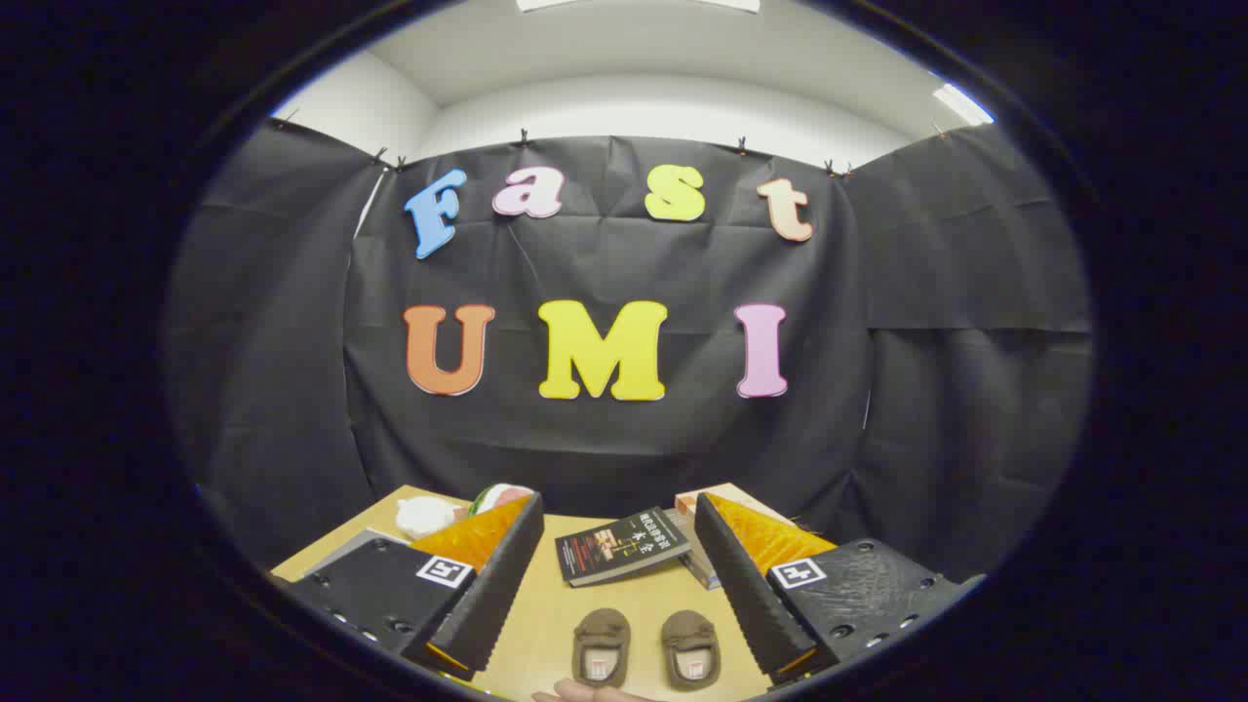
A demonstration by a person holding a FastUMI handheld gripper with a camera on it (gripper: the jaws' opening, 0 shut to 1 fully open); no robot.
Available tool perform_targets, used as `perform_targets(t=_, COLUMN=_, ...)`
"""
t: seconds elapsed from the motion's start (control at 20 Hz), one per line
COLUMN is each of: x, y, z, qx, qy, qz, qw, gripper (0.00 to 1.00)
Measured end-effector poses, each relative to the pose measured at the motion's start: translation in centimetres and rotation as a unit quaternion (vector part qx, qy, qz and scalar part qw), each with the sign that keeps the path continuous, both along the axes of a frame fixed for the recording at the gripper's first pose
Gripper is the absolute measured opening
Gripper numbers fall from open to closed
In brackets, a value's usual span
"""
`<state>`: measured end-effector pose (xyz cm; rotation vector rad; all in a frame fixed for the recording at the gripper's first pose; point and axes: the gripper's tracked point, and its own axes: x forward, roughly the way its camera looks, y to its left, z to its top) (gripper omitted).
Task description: Open the storage box then place both shoes into the box .Put the left shoe in first, then the right shoe, with the right side of both shoes facing outward in a uniform manner.
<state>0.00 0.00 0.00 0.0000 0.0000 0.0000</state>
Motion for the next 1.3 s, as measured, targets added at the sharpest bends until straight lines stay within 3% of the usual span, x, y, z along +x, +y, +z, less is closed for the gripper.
perform_targets(t=0.5, x=2.4, y=-2.1, z=-3.7, qx=0.001, qy=0.024, qz=0.016, qw=1.000, gripper=0.95)
perform_targets(t=0.9, x=3.0, y=-1.7, z=-3.0, qx=-0.007, qy=0.016, qz=0.029, qw=0.999, gripper=0.95)
perform_targets(t=1.05, x=3.7, y=0.0, z=-4.2, qx=-0.009, qy=0.029, qz=0.049, qw=0.998, gripper=0.95)
perform_targets(t=1.3, x=5.3, y=6.0, z=-8.7, qx=-0.005, qy=0.090, qz=0.116, qw=0.989, gripper=0.95)
